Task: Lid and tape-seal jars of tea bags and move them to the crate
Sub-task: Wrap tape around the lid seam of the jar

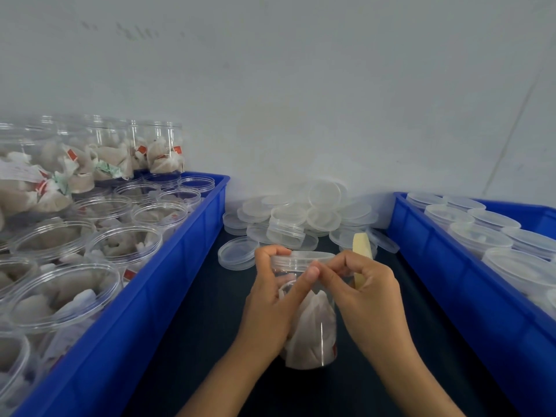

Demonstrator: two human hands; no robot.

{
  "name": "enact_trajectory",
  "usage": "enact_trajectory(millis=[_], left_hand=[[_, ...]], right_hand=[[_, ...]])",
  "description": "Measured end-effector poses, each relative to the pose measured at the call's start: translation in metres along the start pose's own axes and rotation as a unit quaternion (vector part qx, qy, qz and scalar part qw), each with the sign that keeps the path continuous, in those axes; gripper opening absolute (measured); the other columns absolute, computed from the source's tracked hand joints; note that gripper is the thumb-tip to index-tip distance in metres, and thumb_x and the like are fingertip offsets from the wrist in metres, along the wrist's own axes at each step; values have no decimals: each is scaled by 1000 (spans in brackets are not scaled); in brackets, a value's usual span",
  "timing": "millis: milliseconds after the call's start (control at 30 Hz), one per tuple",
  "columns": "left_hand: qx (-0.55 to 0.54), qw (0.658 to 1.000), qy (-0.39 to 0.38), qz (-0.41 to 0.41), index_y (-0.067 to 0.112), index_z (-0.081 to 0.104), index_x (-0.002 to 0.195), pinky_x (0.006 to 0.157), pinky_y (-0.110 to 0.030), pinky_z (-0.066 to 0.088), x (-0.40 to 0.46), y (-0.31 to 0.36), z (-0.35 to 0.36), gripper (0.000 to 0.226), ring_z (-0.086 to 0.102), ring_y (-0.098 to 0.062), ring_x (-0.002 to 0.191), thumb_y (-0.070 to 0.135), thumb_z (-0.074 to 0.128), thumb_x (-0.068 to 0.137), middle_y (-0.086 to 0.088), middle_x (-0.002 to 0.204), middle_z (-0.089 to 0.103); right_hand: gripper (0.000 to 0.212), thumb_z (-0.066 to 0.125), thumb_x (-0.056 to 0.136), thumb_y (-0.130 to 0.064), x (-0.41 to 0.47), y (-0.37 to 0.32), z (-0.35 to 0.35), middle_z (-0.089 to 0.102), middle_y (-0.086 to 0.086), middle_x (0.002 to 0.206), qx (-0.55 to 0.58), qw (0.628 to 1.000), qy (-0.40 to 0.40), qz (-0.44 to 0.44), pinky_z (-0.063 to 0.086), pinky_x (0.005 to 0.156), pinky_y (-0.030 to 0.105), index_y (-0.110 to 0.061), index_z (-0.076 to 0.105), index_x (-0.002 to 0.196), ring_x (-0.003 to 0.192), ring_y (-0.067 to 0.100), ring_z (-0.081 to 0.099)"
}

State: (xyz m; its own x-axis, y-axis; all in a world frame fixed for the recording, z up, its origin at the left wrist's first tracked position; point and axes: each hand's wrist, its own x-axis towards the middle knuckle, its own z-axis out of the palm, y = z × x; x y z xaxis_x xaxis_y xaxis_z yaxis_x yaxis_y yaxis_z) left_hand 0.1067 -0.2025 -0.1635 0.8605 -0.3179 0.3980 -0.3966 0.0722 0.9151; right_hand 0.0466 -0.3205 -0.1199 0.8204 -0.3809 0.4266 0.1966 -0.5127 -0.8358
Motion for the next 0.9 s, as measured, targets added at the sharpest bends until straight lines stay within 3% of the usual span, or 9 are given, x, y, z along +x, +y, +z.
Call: enact_trajectory(millis=[133, 233, 300, 400, 533, 633, 767, 900], left_hand=[[9, 999, 53, -4, 45, 41, 102, 76, -33, 54, 1, -2, 5, 52, 70, -6, 78, 77, 58, 63, 7, 87, 73], [31, 997, 65, 12, 42, 43, 101, 71, -33, 54, 3, -2, 6, 52, 69, -5, 73, 76, 56, 65, 11, 86, 71], [33, 998, 48, 13, 39, 44, 103, 75, -38, 57, 5, -3, 6, 52, 69, -5, 77, 74, 57, 66, 15, 90, 70], [30, 999, 28, 13, 39, 45, 102, 79, -42, 57, 9, -5, 4, 49, 69, -8, 78, 72, 57, 68, 15, 90, 68], [23, 1000, 6, 21, 42, 45, 99, 71, -26, 55, 11, -7, -1, 42, 68, -5, 79, 70, 57, 70, 18, 92, 67], [17, 1000, -7, 20, 44, 46, 100, 74, -28, 58, 11, -7, -3, 41, 69, -7, 85, 69, 58, 70, 18, 96, 66], [11, 999, -24, 30, 47, 46, 100, 77, -28, 58, 10, -7, -4, 37, 69, -7, 87, 67, 58, 70, 19, 98, 66], [-7, 999, -36, 31, 44, 47, 101, 78, -30, 57, 9, -6, -6, 37, 69, -10, 89, 63, 60, 72, 15, 99, 66]], right_hand=[[27, 56, 81, -54, 6, 5, -10, 64, -12, 70, -97, 994, -9, -39, 50, 73, 31, -32, 64, 68, 82, 3, 58], [50, 22, 80, -68, 10, 8, -24, 54, -10, 75, -250, 963, -56, -81, 36, 57, 21, -31, 53, 71, 65, 6, 53], [55, 11, 75, -71, 12, 10, -33, 49, -10, 81, -295, 947, -85, -96, 38, 59, 22, -32, 49, 72, 69, 8, 53], [49, 12, 77, -70, 16, 14, -40, 44, -11, 85, -307, 936, -119, -122, 42, 65, 23, -34, 46, 74, 77, 9, 51], [49, 9, 77, -68, 19, 15, -41, 40, -9, 87, -322, 930, -149, -99, 42, 65, 26, -31, 41, 75, 73, 8, 47], [57, 10, 75, -71, 22, 12, -45, 44, -7, 86, -314, 929, -182, -76, 43, 69, 25, -27, 47, 77, 73, 8, 49], [46, 22, 81, -64, 27, 9, -50, 49, -7, 85, -311, 924, -217, -53, 49, 77, 33, -28, 48, 72, 74, 10, 53], [54, 13, 69, -80, 28, 10, -50, 51, -10, 91, -299, 924, -239, -24, 49, 82, 35, -42, 48, 85, 80, 9, 55]])
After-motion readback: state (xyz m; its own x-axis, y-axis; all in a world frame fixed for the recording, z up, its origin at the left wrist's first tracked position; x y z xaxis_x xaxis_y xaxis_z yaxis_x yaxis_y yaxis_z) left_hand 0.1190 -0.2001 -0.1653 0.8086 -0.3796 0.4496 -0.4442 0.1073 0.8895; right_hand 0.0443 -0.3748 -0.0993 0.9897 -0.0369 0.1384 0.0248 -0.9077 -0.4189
